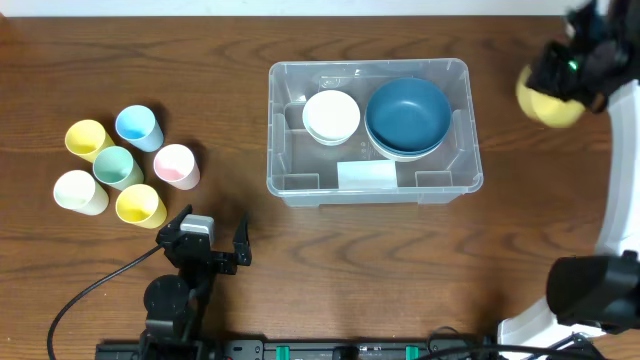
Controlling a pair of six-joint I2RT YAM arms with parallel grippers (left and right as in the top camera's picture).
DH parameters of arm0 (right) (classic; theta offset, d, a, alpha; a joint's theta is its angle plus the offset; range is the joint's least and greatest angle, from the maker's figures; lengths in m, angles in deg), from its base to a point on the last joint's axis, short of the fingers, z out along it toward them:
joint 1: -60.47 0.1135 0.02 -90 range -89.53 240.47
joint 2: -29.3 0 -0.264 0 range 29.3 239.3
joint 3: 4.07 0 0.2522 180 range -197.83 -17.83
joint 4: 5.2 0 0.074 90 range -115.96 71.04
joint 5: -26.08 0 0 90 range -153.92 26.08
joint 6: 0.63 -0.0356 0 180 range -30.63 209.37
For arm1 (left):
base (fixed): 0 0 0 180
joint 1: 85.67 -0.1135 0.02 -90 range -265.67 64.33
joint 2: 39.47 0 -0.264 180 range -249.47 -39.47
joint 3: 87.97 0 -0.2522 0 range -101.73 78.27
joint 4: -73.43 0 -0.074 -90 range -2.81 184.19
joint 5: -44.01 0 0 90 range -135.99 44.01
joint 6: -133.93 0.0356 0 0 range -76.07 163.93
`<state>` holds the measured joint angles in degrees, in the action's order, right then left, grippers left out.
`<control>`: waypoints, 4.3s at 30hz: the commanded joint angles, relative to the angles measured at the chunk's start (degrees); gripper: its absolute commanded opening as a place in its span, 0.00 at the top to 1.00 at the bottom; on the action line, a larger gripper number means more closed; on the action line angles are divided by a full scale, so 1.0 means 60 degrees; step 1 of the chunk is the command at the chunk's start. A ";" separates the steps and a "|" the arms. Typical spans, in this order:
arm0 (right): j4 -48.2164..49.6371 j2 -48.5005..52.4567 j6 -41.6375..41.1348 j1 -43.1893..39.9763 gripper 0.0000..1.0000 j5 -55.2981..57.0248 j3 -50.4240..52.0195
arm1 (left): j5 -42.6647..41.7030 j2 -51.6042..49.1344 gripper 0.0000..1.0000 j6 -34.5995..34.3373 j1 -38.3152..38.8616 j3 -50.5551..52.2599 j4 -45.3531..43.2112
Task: Pack container
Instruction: 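Lift the yellow bowl with the right gripper and carry over bin, then lower the yellow bowl into the white bowl and release it, then move the right gripper to the second white bowl and grasp it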
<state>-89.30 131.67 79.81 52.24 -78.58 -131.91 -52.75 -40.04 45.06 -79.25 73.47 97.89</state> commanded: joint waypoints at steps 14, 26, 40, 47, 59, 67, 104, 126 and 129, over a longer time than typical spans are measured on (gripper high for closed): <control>0.1599 0.1220 0.1592 0.7133 0.99 0.3745 -0.1093 | -0.0124 0.0058 0.02 0.0022 -0.0040 0.0157 0.0306; 0.1905 0.3450 0.1603 0.7865 0.99 0.4124 -0.1093 | -0.0124 0.0058 0.02 0.0022 -0.0040 0.0157 0.0306; 0.2521 0.4543 0.1749 0.7865 0.99 0.3909 -0.1089 | -0.0124 0.0058 0.02 0.0022 -0.0040 0.0157 0.0306; 0.2623 0.5027 0.1752 0.7854 0.99 0.3963 -0.1089 | -0.0124 0.0058 0.02 0.0022 -0.0040 0.0157 0.0306; 0.2222 0.4692 0.1749 0.7817 0.50 0.4408 -0.1523 | -0.0124 0.0058 0.02 0.0022 -0.0040 0.0157 0.0306; 0.0576 0.2994 0.1220 0.7435 0.46 0.5151 -0.3140 | -0.0124 0.0058 0.02 0.0022 -0.0040 0.0157 0.0306; 0.0379 0.1548 -0.1151 -0.5890 0.39 0.2157 0.2973 | -0.0124 0.0058 0.02 0.0022 -0.0040 0.0157 0.0306; 0.2728 0.1552 0.1836 -0.6138 0.44 0.2208 0.3716 | -0.0124 0.0058 0.02 0.0022 -0.0040 0.0157 0.0306; 0.2987 0.1552 0.1898 -0.6138 0.44 0.2437 0.3858 | -0.0124 0.0058 0.02 0.0022 -0.0040 0.0157 0.0306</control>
<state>-72.12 140.61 89.49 15.39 -66.62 -109.86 -52.73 -40.04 45.08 -79.25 73.47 97.89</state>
